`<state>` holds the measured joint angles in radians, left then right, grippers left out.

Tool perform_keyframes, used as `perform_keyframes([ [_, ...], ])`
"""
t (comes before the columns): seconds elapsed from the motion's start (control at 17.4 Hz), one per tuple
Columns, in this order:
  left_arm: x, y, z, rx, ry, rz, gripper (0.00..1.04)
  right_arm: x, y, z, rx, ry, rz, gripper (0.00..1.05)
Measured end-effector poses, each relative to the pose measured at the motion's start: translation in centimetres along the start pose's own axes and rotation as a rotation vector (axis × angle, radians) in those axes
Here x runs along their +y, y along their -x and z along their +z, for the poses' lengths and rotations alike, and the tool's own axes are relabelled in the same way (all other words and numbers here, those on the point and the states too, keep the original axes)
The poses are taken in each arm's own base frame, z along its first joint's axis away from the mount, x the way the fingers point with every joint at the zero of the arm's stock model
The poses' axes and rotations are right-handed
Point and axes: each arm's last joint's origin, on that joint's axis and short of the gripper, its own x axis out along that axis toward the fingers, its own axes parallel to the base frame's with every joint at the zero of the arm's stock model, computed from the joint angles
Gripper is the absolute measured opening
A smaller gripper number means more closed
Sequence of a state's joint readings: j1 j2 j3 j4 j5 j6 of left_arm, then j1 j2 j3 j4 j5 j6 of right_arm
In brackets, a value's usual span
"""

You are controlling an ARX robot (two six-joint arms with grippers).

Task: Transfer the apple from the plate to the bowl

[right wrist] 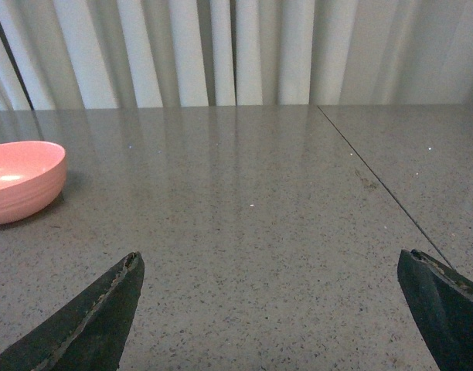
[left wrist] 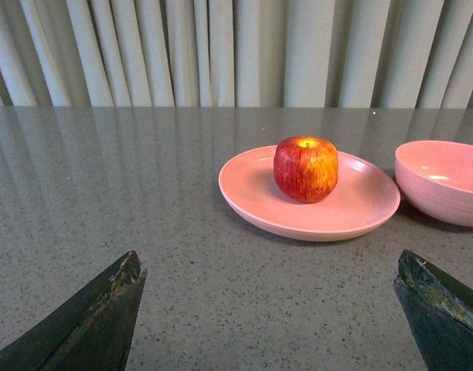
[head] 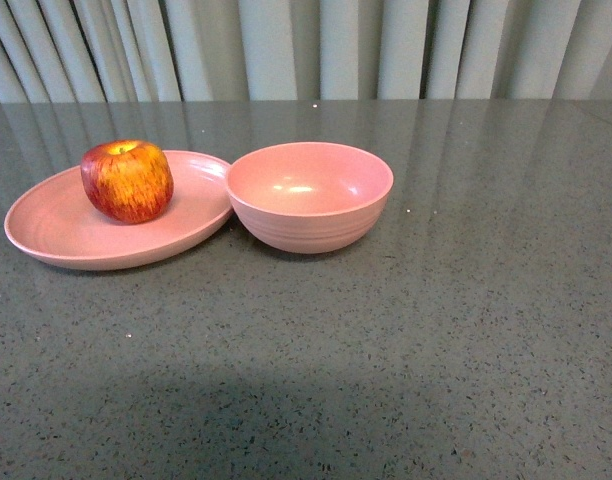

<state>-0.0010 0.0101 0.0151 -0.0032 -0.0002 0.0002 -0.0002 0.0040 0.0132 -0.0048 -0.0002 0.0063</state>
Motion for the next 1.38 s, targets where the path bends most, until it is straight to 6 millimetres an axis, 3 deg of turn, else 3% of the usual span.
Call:
perform_keyframes([
  [0.75, 0.0, 0.0, 0.0, 0.000, 0.000, 0.000, 0.98, 0.0, 0.0, 0.0, 0.000, 0.000, 0.000, 0.98],
  [0.86, -0.5, -0.1, -0.1, 0.295, 0.008, 0.152, 0.98, 0.0, 0.0, 0.0, 0.000, -0.001, -0.002, 0.98],
  [0.98, -0.5, -0.3, 0.1, 0.359, -0.010, 0.241, 0.98, 0.0, 0.0, 0.0, -0.002, 0.000, 0.000, 0.98],
  [1.38, -0.3, -1.8, 3.6, 0.213, 0.050, 0.229, 0.98, 0.0, 0.0, 0.0, -0.001, 0.000, 0.000, 0.98],
])
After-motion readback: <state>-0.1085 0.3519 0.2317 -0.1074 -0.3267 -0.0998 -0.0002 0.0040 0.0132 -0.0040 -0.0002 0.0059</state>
